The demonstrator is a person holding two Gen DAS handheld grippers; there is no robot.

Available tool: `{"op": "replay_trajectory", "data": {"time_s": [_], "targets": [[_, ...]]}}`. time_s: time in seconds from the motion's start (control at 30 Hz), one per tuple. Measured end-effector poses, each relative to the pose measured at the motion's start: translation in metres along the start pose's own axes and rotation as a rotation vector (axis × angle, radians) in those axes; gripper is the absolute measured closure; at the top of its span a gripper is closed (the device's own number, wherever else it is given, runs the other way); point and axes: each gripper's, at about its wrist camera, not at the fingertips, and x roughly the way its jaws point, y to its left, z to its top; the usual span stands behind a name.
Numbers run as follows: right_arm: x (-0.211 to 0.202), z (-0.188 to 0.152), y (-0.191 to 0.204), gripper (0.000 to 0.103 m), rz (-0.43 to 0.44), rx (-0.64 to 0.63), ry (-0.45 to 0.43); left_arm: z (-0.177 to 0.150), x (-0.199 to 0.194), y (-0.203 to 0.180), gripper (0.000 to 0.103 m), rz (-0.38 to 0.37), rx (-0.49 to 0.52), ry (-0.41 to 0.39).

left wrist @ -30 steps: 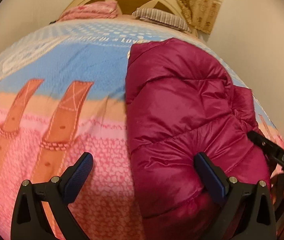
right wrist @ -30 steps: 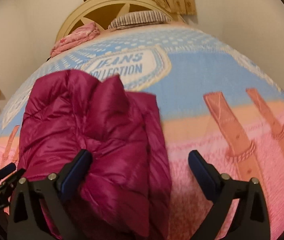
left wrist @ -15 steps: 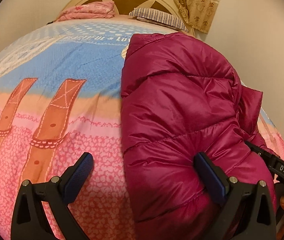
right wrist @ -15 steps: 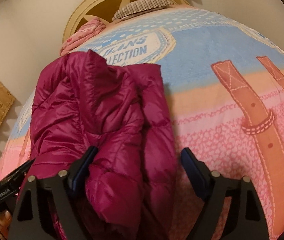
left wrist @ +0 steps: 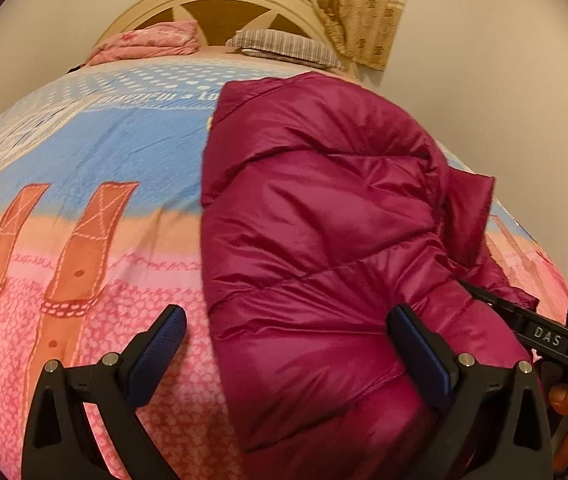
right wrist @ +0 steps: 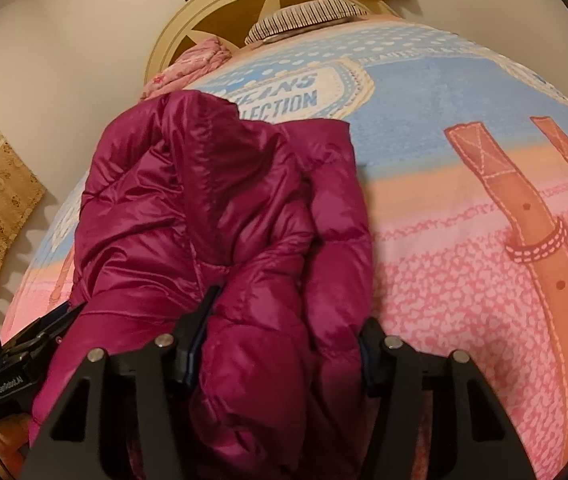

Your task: Fold large clothes

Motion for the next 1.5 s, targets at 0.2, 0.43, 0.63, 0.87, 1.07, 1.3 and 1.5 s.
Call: {"op": "replay_trajectory", "data": {"time_s": [0.2,0.43,0.63,0.87,1.07,1.3,1.5], "targets": [[0.0,-0.001,0.004,0.054,0.019,-0.013,-0.006,0.003,-0.002,-0.01,0.002,-0.003,0.045,-0.019],[-0.001,-0.002,0.002,0.054,0.023,-0.008,-0.013,0.002,-0.005,-0.012,0.016,-0.042,0.065,-0.023],[-0.01,-0.005,0.01,0.068,0.032,-0.042,-0.043,0.0,-0.015,-0.019,0.041,-0.023,0.112,-0.046],[-0.015,-0.006,0.016,0.072,0.044,-0.038,-0.062,-0.006,-0.025,-0.021,0.049,-0.011,0.129,-0.062],[-0.012,-0.006,0.013,0.072,0.051,-0.02,-0.049,-0.005,-0.018,-0.018,0.047,-0.003,0.101,-0.057],[-0.008,-0.005,0.009,0.069,0.053,-0.009,-0.048,-0.001,-0.008,-0.011,0.032,0.0,0.05,-0.033],[-0.012,-0.005,0.014,0.073,0.054,-0.032,-0.062,0.001,-0.021,-0.017,0.066,-0.013,0.102,-0.07]]}}
